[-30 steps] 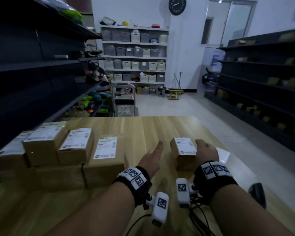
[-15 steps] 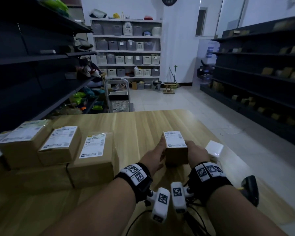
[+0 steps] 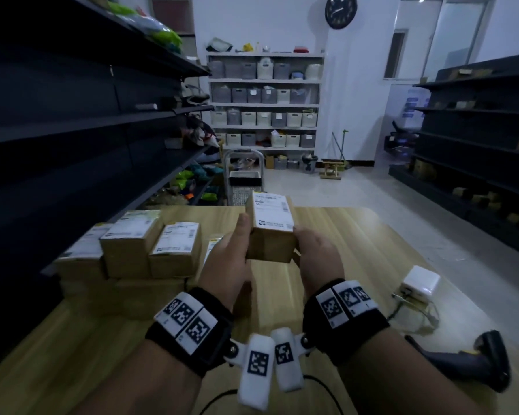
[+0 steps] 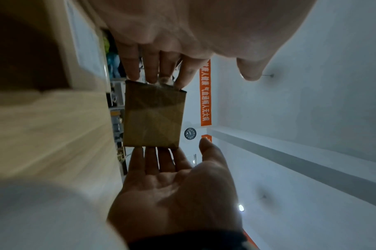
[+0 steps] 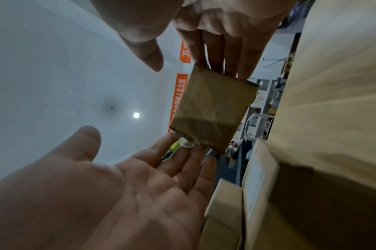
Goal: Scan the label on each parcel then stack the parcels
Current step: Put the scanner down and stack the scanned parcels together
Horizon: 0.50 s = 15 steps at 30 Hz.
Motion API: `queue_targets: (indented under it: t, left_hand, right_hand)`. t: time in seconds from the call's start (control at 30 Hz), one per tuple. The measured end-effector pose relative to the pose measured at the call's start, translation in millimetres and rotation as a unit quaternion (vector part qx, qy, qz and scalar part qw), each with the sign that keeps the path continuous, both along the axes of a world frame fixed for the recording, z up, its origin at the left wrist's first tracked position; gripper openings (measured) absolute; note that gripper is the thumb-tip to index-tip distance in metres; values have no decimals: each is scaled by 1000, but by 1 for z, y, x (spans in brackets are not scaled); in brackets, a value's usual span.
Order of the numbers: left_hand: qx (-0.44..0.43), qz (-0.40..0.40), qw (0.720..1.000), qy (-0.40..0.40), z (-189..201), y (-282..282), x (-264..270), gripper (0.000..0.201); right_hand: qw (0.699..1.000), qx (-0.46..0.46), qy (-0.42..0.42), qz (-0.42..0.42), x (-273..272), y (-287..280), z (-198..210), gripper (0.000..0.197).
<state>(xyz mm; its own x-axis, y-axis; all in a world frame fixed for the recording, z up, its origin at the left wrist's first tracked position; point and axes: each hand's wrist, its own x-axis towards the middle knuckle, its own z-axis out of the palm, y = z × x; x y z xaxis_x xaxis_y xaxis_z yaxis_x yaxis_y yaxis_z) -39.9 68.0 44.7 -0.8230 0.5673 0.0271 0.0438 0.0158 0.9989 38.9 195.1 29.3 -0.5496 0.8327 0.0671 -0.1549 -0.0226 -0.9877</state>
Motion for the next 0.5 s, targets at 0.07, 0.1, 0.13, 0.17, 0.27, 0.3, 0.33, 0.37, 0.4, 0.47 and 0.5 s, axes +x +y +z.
queue_targets:
  t: [0.07,0.1,0.13,0.17,0.27,0.3,0.33,0.37,0.4,0.47,0.5]
  left_hand:
    - [-12,12,1000,9,5,-23,-8,50]
    - [-23,17,999,15,5,-32,-13,50]
    - [-32,21,999,16,4,-39,-20,53]
    - [-33,22,999,11,3,-45,-26,59]
    - [-56,26,998,6,-5,-58,-46,110]
    - [-68,32,997,22,-13,-58,-53,121]
    - [-81,38,995,35,-22,-57,-61,124]
    - [-90,45,994,40,-28,-57,-65,121]
    - [-91,55,994,36,-34,-57,-68,117]
    - [-90,62,993,32,-43,-57,-72,105]
    - [-90,61,994,32,-45,-57,-74,100]
  right_hand:
    - [1000,-4,-11,25,-14,-17,-2,18]
    - [999,-2,-16,31,-20,-25,-3,20]
    - [999,1,-22,37,-25,-32,-5,20]
    - [998,6,-29,46,-30,-39,-7,20]
    - [997,15,-53,61,-41,-55,-9,17]
    - [995,33,-66,64,-43,-59,-10,18]
    - [993,48,-77,70,-44,-63,-10,21]
    - [992,60,-80,77,-46,-64,-11,24]
    - [990,71,-83,85,-47,-66,-12,23]
    - [988,80,-93,95,-49,-68,-11,16]
    - [988,74,-90,101,-50,-68,-9,15]
